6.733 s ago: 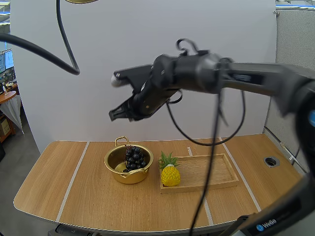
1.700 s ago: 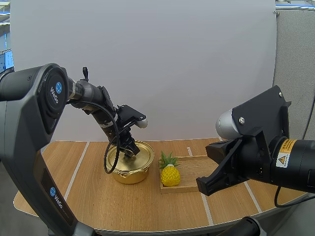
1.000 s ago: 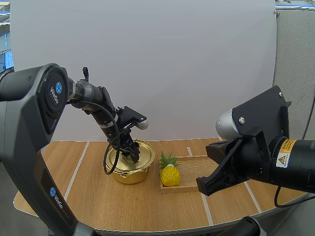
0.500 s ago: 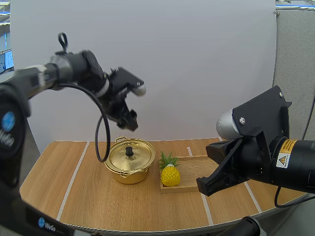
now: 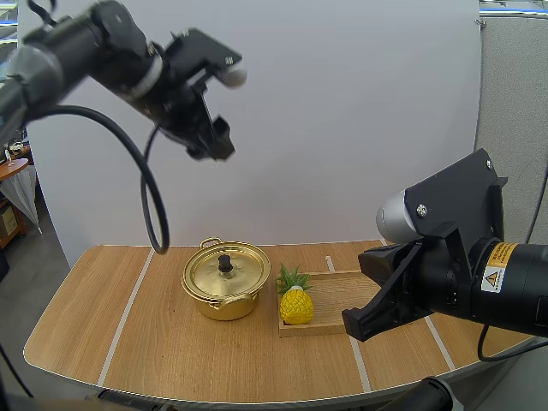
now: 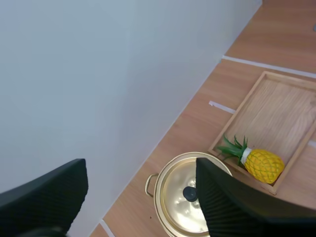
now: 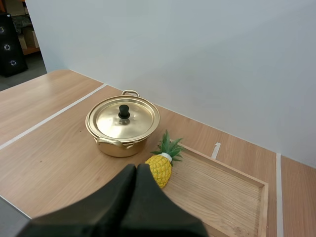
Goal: Open the pot, put the grape inside, and close it
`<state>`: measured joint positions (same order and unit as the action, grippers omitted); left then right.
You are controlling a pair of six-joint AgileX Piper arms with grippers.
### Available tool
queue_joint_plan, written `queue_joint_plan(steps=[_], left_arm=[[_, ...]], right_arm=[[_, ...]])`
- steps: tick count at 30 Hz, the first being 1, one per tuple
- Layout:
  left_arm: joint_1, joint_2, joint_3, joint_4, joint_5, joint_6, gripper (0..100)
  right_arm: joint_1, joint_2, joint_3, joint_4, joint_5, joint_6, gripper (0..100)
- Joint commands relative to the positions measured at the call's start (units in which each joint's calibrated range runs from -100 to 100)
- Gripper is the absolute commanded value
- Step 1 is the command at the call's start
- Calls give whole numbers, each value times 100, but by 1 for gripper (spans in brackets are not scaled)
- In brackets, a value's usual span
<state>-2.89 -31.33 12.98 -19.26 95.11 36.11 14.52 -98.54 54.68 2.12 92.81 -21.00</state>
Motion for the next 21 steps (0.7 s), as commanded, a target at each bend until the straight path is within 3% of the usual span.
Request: queue_joint_plan(steps=[1,9,13,19,21], left_arm=[[-12,-934,-769,57,489,-308,100],[-12,-2107,-785,70,489,-786,100],[-12,-2642,-785,355,489,-1138,70],[-12,-3416,-785,864,489,-1402,0],[-12,-3658,-785,1043,489,-1466,0]], right_arm=[[-19,-37,3,14,12,-7,0],[-65,-36,3,14,12,-7,0],[-123,-39,3,14,12,-4,0],[-187,-52,-23,14,12,9,0],[-214,-117,-23,14,12,9,0]])
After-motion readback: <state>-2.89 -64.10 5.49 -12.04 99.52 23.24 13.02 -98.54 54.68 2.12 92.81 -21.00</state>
